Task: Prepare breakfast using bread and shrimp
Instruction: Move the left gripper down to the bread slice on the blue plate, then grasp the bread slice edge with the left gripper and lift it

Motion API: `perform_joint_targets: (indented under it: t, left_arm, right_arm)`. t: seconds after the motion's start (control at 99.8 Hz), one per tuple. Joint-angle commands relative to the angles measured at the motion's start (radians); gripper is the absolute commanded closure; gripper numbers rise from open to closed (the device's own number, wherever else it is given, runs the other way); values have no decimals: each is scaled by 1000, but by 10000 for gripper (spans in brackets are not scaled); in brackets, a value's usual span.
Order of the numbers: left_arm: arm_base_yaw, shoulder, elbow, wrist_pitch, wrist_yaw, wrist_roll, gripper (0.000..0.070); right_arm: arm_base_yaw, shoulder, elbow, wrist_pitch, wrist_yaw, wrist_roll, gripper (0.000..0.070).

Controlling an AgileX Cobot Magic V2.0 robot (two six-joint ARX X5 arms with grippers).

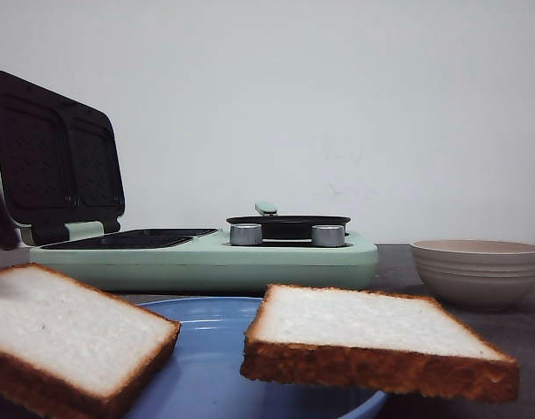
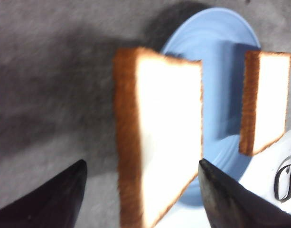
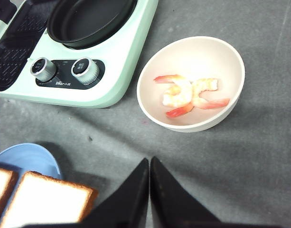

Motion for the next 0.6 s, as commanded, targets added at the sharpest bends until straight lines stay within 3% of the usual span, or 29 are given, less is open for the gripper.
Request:
perform_joint_targets:
  t: [0.0, 0.16, 0.22, 0.591]
  left_arm:
    - [-19, 23, -2, 22, 5, -31, 293]
    - [-55, 77, -5, 61, 5, -41, 290]
    - [-67, 98, -10, 85, 5, -44, 259]
    - [-80, 137, -38, 212, 33, -65, 285]
  right_arm:
    - [3, 6, 12, 3, -3, -9, 700]
    - [3, 6, 12, 3, -3, -9, 700]
    - [3, 6, 12, 3, -3, -9, 700]
    - [3, 6, 12, 0, -3, -9, 700]
